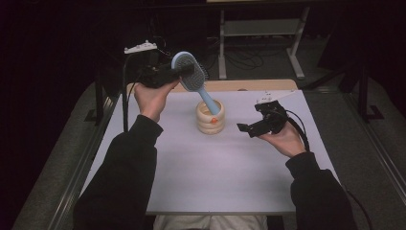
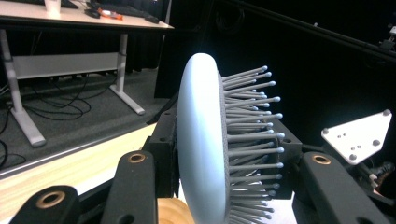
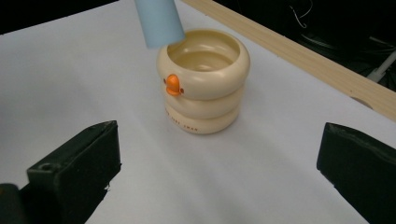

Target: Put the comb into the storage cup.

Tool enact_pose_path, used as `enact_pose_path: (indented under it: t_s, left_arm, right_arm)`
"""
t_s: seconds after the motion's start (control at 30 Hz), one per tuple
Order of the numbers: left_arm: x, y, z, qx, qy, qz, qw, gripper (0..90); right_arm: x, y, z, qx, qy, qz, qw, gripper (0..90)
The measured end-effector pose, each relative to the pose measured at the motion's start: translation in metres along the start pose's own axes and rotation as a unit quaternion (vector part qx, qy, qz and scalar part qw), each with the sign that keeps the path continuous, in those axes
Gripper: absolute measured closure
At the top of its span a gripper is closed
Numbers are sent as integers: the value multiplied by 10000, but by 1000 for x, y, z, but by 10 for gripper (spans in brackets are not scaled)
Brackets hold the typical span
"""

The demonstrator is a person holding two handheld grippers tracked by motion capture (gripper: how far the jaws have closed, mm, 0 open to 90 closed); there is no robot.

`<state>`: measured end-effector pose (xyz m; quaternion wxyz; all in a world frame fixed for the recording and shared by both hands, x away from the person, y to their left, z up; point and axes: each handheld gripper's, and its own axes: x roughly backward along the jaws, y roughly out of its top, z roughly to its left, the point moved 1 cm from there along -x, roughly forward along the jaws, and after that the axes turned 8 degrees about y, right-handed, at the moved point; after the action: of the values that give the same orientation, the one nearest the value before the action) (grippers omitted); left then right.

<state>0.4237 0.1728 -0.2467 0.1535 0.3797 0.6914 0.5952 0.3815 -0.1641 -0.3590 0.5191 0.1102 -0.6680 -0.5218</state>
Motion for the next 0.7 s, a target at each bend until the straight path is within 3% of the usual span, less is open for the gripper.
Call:
enact_pose_path:
  t_s: [0.4,0.7]
  left_arm:
    - [5,19,6,-58,182,-87,9998,558]
    - [1,23,16,-11,372,-111,9992,558]
  right_arm:
    - [11,-25,-2,-148,-25,-129,9998,0]
    - [20,-36,1,-168,-34,-169,9997,0]
